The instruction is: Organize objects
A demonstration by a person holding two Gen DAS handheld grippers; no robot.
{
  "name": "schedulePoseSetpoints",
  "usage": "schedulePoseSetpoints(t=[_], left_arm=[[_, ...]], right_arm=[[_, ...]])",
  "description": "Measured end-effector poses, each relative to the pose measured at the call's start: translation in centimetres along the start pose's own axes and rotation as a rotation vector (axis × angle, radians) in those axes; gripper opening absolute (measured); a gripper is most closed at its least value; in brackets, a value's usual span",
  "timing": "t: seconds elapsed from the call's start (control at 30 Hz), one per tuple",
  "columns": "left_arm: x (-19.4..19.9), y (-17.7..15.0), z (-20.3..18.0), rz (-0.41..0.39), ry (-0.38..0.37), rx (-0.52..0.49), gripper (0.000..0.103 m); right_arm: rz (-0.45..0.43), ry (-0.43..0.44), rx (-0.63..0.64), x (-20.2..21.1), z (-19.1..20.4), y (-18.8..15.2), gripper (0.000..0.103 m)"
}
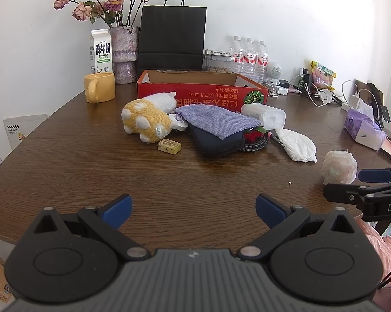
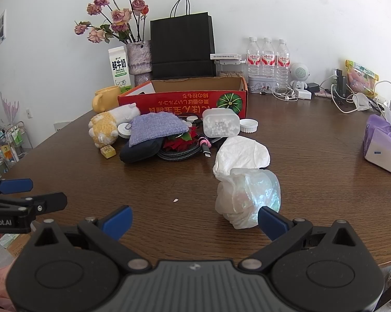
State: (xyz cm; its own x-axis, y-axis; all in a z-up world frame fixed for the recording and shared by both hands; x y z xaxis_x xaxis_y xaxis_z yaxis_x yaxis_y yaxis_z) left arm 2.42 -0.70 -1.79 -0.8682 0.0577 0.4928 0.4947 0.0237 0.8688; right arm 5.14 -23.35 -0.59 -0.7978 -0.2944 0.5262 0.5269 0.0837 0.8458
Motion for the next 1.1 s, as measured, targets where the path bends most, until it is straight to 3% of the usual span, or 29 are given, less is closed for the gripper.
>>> schedulePoseSetpoints(t=[0.77, 1.1], left_arm=[[-0.09, -0.17, -0.2, 0.004, -0.001, 0.002, 0.103], [-0.35, -0.49, -0.18, 0.011, 0.001, 0.008, 0.103]], right_arm=[[-0.001, -0.003, -0.001, 0.02, -0.16, 0.01, 0.103], [-0.008, -0.044, 0.005, -0.17, -0.92, 0.26, 0.103]])
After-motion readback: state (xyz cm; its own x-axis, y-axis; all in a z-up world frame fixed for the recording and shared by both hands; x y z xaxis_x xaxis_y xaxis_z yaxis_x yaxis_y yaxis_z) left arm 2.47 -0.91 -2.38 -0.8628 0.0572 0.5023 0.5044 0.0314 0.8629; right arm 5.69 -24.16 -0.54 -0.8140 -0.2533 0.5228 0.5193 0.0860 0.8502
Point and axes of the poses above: each gripper's, at about its wrist camera, not at the fingertips, and x roughly against the way its jaws point, z to its left, y to its top, the point moved 3 cm from there along -x, roughly the way its jaws point, and after that the axes turned 2 degrees about -z, right-handed, at the moved point
